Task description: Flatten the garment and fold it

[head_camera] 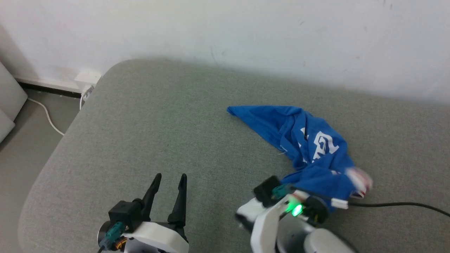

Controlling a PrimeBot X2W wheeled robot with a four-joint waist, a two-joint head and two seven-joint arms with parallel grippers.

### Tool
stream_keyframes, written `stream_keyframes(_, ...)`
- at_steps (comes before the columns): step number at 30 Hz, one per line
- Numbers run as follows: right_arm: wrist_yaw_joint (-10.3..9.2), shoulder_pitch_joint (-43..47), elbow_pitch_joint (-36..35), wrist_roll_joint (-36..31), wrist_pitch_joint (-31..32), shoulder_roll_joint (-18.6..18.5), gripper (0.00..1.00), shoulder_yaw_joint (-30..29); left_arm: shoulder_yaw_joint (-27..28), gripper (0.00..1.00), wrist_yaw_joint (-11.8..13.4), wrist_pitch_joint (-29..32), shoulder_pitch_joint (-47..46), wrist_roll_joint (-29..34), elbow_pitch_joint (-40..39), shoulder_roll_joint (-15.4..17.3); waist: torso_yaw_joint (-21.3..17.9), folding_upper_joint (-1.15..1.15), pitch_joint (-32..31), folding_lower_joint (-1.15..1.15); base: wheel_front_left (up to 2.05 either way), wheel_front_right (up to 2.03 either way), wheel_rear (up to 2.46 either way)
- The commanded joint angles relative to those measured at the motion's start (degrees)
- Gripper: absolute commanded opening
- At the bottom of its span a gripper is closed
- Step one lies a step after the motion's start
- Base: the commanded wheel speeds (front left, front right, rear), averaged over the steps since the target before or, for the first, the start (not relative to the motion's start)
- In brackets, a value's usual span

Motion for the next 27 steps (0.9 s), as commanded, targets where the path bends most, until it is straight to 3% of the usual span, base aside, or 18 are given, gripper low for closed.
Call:
stream_keyframes(1,-0.04,-0.55,0.76,2.22,-0.73,0.69,0.0,2.49,0.02,1.0,0.06,-0.28,0.84,0.06,0.09,-0.25,0.34,-0.01,-0.84,0.0,0.0,0.0,0.0)
stream_keyframes(3,-0.04,-0.83,1.82,4.11,-1.14,1.02,0.0,5.32,0.11,1.0,0.14,-0.28,1.19,0.01,0.08,-0.25,0.4,-0.01,-1.33,0.0,0.0,0.0,0.0)
stream_keyframes(4,-0.04,-1.06,2.32,4.59,-1.63,1.11,0.62,6.2,0.18,1.0,0.22,-0.28,1.39,-0.01,0.07,-0.25,0.36,-0.01,-1.62,0.0,0.0,0.0,0.0)
stream_keyframes(5,-0.04,-1.06,2.32,4.59,-1.63,1.11,0.62,6.2,0.18,1.0,0.22,-0.28,1.39,-0.01,0.07,-0.25,0.36,-0.01,-1.62,0.0,0.0,0.0,0.0)
stream_keyframes(6,-0.04,-1.18,2.77,5.25,-2.12,1.18,1.0,6.66,0.28,1.0,0.32,-0.28,1.6,-0.03,0.08,-0.25,0.24,-0.01,-1.97,0.0,0.0,0.0,0.0)
stream_keyframes(11,-0.04,-2.38,2.61,7.39,-4.42,1.12,1.0,4.53,1.01,1.0,0.57,-0.28,2.83,-0.02,-0.41,-0.26,-1.27,-0.01,-3.67,0.0,0.0,0.0,0.0)
stream_keyframes(16,-0.04,-3.19,-1.59,6.8,-5.42,-2.52,1.0,-0.97,1.56,1.0,0.62,-0.28,3.76,-0.12,-1.25,-0.26,-4.05,-0.01,-4.87,0.0,0.0,0.0,0.0)
stream_keyframes(22,-0.04,-2.68,-7.17,-0.88,-9.7,-9.06,1.0,-10.04,1.2,1.0,0.77,-0.28,3.4,-0.75,-2.28,-0.26,-7.04,-0.01,-4.72,0.0,0.0,0.0,0.0)
stream_keyframes(27,-0.04,-0.2,-9.63,-6.92,-17.81,-8.57,1.0,-20.05,0.22,1.0,0.79,-0.28,2.99,-1.54,-2.32,-0.26,-8.91,-0.01,-4.09,0.0,0.0,0.0,0.0)
